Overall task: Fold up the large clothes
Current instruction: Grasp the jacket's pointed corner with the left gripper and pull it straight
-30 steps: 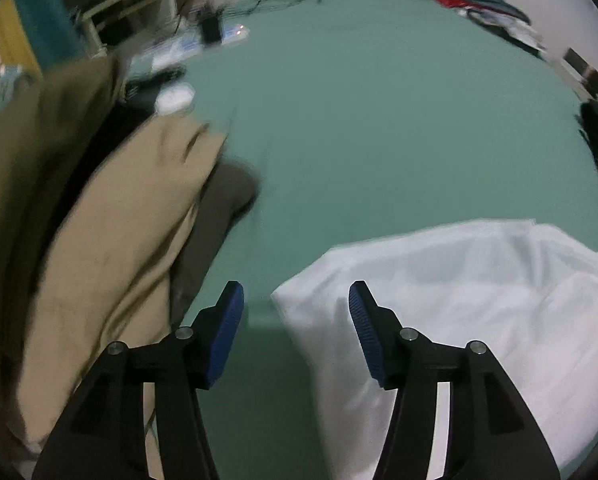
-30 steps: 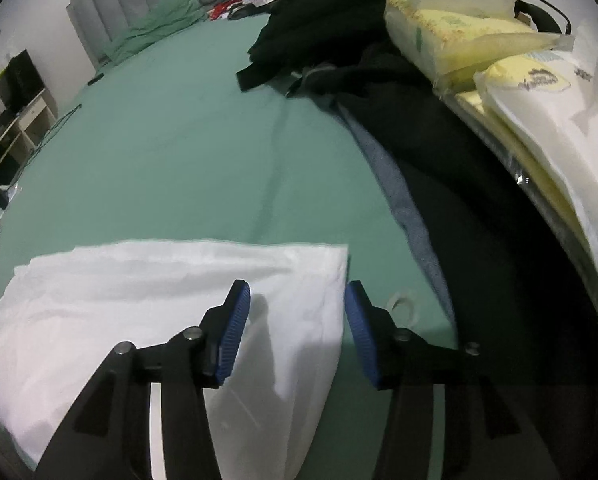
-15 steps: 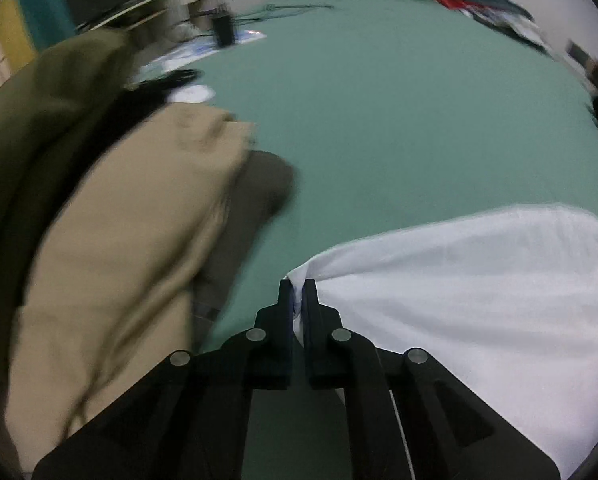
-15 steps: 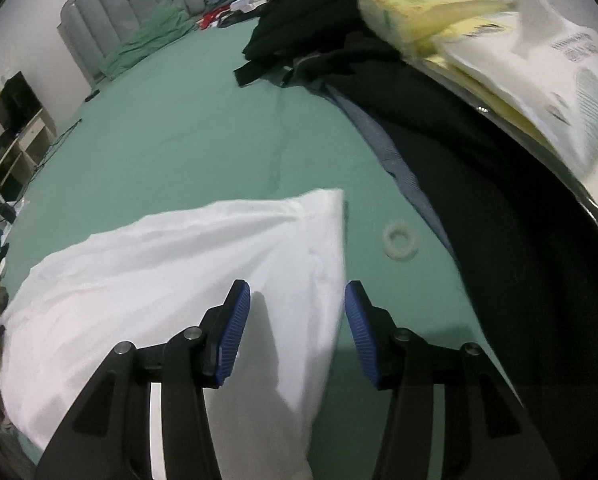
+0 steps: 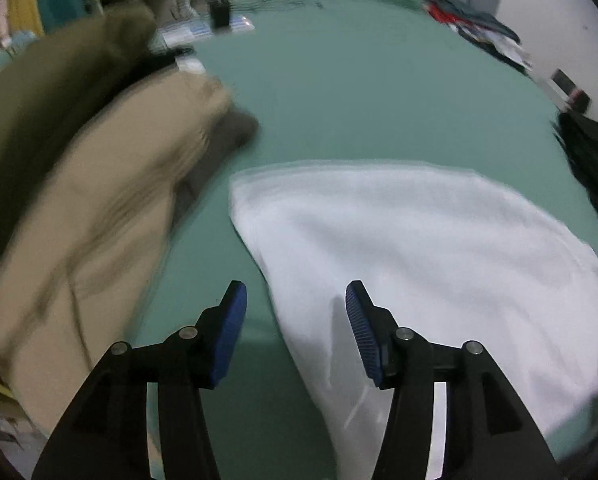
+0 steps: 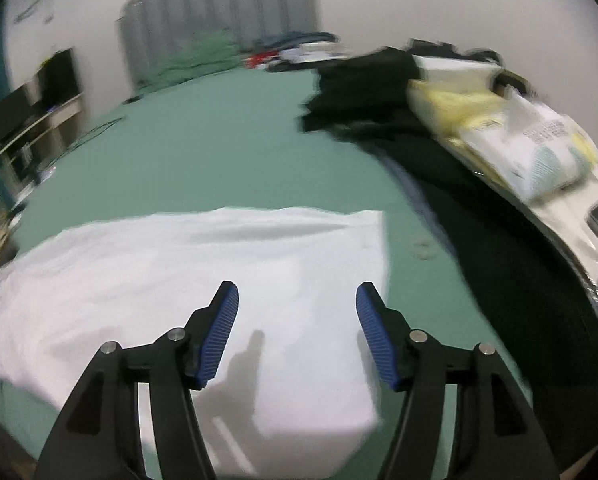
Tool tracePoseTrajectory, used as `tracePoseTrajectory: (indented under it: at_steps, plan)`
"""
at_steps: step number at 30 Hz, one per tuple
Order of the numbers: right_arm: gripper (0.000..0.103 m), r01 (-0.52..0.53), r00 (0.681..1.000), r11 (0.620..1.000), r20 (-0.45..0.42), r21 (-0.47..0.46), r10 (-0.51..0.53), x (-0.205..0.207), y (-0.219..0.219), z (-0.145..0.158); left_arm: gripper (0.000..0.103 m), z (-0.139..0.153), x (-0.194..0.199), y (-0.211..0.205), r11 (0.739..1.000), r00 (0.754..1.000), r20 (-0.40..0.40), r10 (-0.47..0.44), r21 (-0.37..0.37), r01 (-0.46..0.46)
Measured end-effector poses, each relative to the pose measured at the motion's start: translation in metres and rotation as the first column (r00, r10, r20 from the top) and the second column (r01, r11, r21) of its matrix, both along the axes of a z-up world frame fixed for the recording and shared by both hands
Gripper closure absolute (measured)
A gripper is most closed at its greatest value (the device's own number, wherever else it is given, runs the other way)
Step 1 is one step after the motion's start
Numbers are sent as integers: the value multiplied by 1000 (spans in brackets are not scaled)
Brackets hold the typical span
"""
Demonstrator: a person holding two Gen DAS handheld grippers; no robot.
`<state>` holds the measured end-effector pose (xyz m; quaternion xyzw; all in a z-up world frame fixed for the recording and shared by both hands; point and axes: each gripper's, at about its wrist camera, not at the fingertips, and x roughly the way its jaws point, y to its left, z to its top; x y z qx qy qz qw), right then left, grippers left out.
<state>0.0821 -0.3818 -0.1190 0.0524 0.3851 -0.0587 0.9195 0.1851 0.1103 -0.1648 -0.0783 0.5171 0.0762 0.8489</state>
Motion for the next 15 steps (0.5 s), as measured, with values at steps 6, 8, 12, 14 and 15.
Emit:
tracePoseTrajectory:
  at_steps: [6, 8, 12, 14, 15]
  plan:
    - [41, 26, 997, 999, -72, 43, -23, -18, 9, -17, 48, -18, -45, -26, 999, 998, -46, -46, 9, 46]
    - [40, 88, 992, 993, -100, 85, -79, -25, -5, -24, 60, -17, -47, -30, 997, 996, -42, -75, 15, 76]
    - [39, 206, 971, 967, -156, 150, -182, -36, -31, -35, 99, -16, -51, -36, 989, 989, -30, -143, 30, 144]
    - [39, 234, 962, 963, -175, 137, -209, -41, -38, -39, 99, -7, -59, -34, 991, 992, -4, -126, 34, 126]
    - [39, 235, 960, 966, -184, 105, -213, -42, -40, -40, 99, -5, -60, -31, 992, 993, 0, -119, 29, 119]
